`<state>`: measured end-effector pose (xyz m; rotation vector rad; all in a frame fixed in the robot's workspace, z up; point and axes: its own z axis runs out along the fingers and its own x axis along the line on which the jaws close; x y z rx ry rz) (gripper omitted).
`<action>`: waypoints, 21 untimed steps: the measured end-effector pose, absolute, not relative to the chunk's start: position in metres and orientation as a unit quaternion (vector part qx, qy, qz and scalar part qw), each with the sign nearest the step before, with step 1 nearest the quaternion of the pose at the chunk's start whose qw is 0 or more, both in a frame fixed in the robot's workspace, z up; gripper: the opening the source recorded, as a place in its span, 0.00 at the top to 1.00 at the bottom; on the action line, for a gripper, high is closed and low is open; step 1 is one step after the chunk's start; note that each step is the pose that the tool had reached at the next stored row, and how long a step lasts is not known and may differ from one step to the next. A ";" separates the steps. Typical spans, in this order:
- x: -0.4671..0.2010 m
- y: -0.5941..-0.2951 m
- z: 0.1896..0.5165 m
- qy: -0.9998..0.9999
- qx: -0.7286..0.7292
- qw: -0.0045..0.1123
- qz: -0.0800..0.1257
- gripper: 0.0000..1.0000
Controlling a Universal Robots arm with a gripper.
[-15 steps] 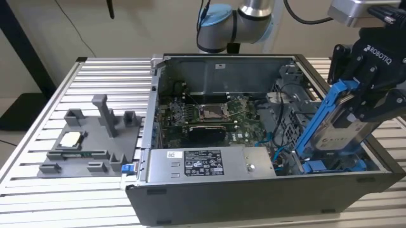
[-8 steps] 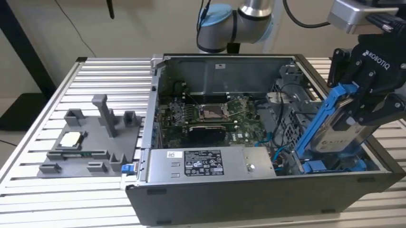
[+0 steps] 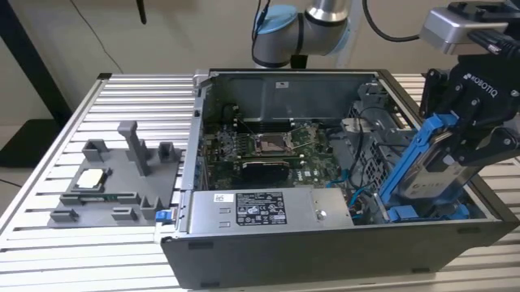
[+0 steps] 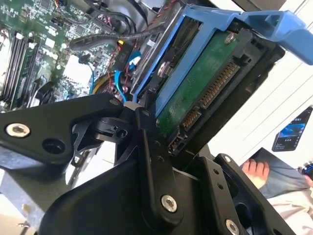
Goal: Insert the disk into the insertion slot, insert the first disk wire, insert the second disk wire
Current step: 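Insert the disk into the insertion slot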
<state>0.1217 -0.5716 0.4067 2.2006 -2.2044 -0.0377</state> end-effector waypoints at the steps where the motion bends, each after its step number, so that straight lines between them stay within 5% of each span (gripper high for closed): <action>1: 0.122 -0.572 0.405 -0.708 0.706 0.013 -0.012 0.67; 21: 0.122 -0.566 0.380 -0.707 0.707 0.009 -0.017 0.67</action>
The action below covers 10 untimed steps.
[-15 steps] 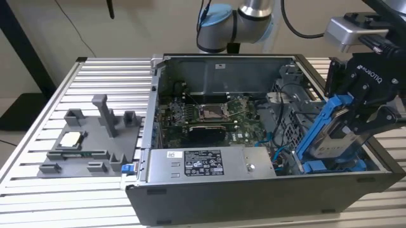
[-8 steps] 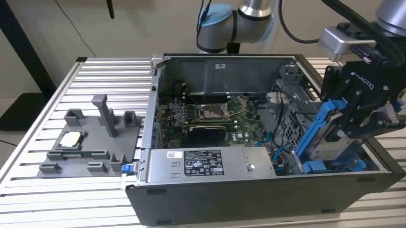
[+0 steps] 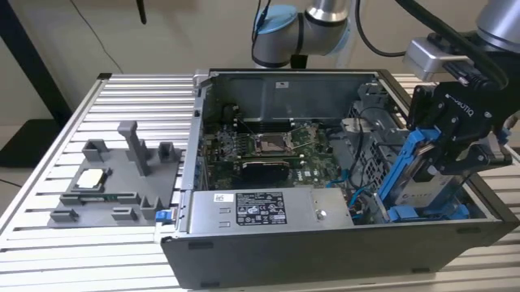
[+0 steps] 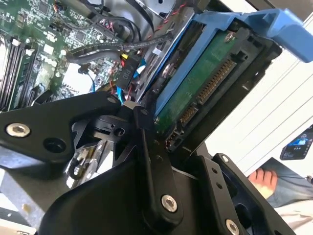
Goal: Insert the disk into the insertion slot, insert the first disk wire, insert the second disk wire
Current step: 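Insert the disk into the insertion slot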
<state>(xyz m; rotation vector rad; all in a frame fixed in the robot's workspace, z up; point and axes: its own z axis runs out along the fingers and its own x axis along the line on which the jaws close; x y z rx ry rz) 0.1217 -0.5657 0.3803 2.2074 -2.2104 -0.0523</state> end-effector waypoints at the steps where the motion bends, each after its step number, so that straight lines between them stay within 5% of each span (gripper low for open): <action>1: 0.122 -0.566 0.380 -0.707 0.707 0.008 -0.017 0.67; 10: 0.122 -0.566 0.383 -0.707 0.707 0.007 -0.019 0.53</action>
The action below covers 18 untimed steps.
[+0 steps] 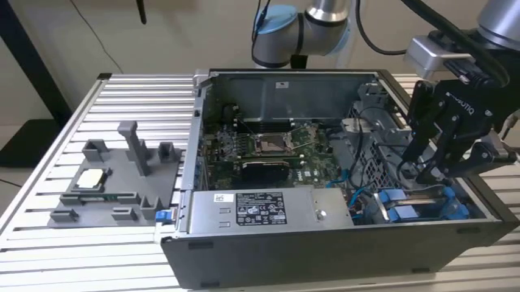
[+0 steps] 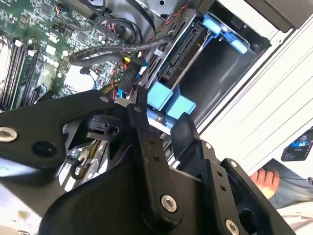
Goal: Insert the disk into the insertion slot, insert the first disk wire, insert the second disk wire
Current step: 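Insert the disk into the insertion slot, then insert the first disk wire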
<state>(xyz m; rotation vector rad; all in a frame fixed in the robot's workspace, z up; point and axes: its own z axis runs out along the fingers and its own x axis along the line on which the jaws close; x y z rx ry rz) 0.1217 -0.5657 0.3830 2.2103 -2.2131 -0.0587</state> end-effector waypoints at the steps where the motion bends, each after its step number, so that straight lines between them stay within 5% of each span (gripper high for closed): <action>1: 0.122 -0.566 0.385 -0.707 0.707 0.007 -0.019 0.53; 18: 0.130 -0.559 0.395 -0.707 0.707 0.005 -0.020 0.53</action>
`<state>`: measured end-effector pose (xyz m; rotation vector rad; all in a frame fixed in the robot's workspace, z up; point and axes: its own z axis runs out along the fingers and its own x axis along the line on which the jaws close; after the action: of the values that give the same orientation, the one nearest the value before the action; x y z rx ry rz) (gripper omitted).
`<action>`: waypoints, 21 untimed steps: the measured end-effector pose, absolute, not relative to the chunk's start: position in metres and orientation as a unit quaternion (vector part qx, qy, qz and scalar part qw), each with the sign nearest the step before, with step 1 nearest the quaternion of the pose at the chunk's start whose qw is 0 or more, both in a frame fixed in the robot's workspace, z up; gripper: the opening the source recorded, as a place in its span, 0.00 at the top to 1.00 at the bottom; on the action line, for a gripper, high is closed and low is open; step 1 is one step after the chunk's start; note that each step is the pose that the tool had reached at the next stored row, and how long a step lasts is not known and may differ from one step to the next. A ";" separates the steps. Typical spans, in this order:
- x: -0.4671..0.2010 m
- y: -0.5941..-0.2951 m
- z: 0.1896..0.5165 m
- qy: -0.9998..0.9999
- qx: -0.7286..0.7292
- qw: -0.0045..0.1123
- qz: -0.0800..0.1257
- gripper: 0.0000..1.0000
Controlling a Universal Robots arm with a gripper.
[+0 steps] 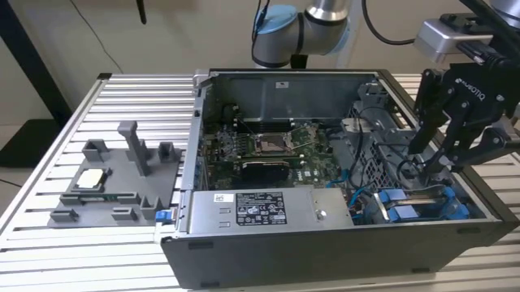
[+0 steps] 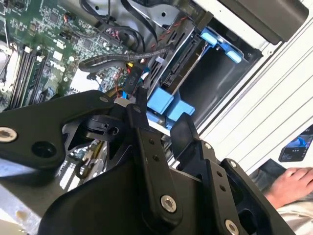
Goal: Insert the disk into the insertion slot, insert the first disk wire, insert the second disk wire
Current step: 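Insert the first disk wire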
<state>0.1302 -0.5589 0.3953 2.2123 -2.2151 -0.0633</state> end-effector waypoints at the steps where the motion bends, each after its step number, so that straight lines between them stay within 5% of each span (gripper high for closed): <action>1: 0.130 -0.559 0.397 -0.707 0.707 0.005 -0.020 0.53; 17: 0.131 -0.545 0.391 -0.707 0.707 0.001 -0.017 0.53; 21: 0.131 -0.543 0.390 -0.707 0.707 -0.004 -0.014 0.62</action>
<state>0.1311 -0.5430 0.3903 2.2266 -2.2283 -0.0434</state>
